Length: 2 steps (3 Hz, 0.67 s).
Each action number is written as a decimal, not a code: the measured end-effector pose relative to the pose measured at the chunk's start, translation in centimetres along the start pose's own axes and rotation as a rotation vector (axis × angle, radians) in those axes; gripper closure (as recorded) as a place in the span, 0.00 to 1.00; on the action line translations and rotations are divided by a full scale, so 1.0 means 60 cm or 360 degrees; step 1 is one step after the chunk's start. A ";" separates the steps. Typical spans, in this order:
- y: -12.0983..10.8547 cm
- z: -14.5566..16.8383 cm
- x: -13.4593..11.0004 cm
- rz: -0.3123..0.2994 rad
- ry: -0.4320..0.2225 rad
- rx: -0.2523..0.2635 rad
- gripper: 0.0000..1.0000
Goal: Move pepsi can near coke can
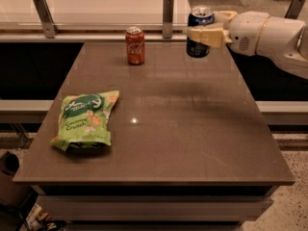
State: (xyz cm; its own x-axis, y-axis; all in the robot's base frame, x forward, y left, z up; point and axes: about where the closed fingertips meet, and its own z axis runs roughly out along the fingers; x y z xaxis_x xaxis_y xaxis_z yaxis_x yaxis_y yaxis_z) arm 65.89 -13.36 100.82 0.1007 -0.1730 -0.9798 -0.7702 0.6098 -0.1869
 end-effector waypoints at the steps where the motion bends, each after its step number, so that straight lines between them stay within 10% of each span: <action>1: 0.017 0.043 -0.015 -0.0028 -0.0032 -0.0035 1.00; 2: 0.038 0.089 -0.010 -0.0027 -0.0037 -0.0073 1.00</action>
Offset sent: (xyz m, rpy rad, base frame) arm 0.0261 0.0847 -0.0127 0.0031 -0.0123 0.0702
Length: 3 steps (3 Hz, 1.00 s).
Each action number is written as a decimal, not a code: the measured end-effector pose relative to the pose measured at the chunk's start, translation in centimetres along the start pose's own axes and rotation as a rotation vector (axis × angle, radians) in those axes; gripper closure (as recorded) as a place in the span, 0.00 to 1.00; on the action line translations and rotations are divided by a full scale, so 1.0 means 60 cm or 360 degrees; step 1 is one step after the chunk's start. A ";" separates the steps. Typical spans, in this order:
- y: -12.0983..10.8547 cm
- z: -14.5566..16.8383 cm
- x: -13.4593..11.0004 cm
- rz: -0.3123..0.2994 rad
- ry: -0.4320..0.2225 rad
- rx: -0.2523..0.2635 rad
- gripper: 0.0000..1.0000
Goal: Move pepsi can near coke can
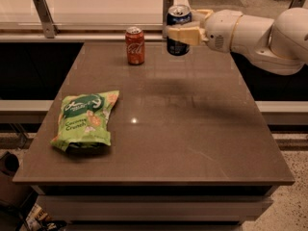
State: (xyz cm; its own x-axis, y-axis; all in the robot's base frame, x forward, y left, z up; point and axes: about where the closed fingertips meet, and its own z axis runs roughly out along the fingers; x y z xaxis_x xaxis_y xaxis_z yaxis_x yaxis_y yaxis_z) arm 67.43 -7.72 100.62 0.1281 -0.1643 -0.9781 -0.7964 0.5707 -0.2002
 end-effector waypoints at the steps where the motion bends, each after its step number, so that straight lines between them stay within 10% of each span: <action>1: 0.014 0.045 0.021 0.0011 0.0060 -0.0049 1.00; 3: 0.030 0.096 0.046 0.0044 0.0112 -0.0113 1.00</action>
Offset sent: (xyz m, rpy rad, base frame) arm 0.0375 0.0698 -0.0539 -0.0691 0.1190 0.0712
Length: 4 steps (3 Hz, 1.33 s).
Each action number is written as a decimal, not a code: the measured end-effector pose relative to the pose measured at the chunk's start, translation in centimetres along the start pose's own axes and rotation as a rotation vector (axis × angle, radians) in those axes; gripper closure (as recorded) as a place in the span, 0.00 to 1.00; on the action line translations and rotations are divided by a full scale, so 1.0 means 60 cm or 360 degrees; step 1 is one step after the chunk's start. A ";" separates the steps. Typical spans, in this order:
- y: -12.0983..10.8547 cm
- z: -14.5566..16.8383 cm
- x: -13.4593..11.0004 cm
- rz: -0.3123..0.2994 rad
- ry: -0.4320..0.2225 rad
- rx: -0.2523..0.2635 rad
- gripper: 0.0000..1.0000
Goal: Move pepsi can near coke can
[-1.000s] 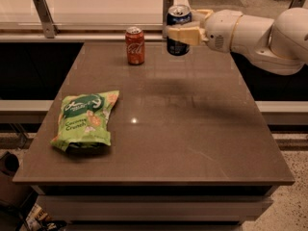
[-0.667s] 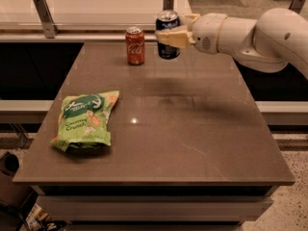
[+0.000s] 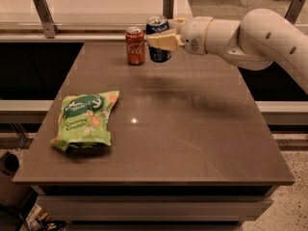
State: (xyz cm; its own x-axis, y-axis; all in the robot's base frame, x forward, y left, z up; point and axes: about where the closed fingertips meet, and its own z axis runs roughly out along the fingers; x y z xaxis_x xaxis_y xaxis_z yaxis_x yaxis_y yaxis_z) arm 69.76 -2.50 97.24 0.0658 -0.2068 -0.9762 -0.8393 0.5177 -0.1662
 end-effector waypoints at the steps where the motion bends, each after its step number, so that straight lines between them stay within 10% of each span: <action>1: -0.030 0.013 0.017 0.0065 -0.0009 0.0012 1.00; 4: -0.114 0.054 0.107 0.0220 0.0171 0.0071 1.00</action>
Offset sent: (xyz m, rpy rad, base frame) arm 0.0830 -0.0334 -0.0368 0.0774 0.1164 -0.0632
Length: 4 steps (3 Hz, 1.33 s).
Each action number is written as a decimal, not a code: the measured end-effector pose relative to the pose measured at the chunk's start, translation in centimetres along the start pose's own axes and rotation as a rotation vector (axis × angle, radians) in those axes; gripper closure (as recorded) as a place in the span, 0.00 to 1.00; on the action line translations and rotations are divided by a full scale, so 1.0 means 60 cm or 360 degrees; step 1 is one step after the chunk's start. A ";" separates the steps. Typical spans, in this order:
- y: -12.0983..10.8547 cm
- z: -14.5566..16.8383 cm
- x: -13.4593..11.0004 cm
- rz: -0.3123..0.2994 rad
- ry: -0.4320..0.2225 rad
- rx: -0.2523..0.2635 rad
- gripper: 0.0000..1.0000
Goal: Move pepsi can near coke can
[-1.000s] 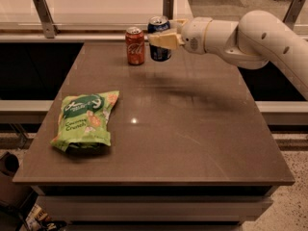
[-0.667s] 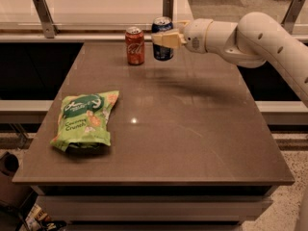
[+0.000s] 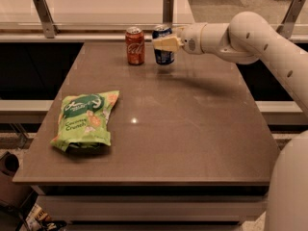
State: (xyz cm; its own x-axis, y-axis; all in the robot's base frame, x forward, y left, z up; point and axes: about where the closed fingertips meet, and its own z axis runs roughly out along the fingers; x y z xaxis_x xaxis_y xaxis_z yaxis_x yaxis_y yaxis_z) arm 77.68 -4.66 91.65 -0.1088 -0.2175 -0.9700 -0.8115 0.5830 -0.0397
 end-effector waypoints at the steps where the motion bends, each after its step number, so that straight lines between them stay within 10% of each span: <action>1: -0.003 0.017 0.038 0.0041 0.0044 0.0006 1.00; 2: -0.002 0.027 0.059 0.0068 0.0035 0.0013 1.00; 4: 0.001 0.030 0.054 0.0069 0.0035 0.0006 0.59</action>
Offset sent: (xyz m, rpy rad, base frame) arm 0.0087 0.0021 -0.0622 0.0366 0.0486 -0.0427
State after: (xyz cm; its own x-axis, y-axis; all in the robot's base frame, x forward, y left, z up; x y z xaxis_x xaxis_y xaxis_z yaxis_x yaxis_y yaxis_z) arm 78.32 -3.95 88.10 -0.1564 -0.2094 -0.9652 -0.8037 0.5950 0.0012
